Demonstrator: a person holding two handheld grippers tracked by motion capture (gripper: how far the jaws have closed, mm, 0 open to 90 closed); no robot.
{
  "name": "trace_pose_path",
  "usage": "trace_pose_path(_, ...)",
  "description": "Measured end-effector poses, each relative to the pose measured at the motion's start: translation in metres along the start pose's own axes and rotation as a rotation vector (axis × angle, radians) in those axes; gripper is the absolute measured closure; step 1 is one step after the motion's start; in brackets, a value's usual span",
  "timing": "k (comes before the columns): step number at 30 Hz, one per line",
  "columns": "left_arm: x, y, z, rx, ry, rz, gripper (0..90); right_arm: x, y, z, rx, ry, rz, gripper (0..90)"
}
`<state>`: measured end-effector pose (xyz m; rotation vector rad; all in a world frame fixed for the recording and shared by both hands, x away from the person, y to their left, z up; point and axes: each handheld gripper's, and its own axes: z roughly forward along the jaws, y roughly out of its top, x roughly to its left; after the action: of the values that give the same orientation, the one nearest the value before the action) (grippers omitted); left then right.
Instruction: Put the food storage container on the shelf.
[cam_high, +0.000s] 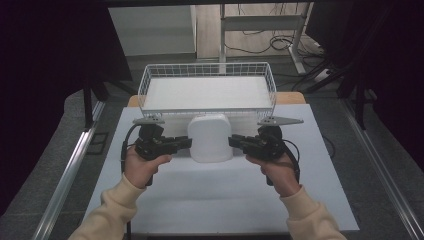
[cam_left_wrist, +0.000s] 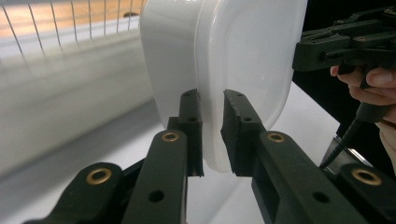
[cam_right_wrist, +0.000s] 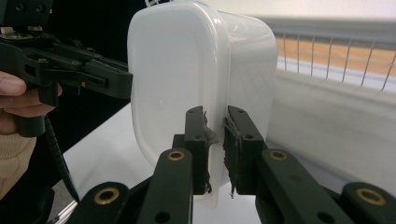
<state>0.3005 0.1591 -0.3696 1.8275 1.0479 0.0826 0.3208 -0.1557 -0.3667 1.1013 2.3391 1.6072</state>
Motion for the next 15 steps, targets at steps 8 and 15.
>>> trace_pose_path(8, -0.004, 0.026, -0.008, -0.012, 0.017, 0.027, 79.1, 0.0, 0.02, -0.004, -0.029, -0.003, -0.008, 79.8)
trace_pose_path(15, -0.005, 0.04, -0.015, -0.027, 0.03, 0.044, 79.1, 0.0, 0.035, -0.006, -0.043, 0.001, -0.014, 79.9)
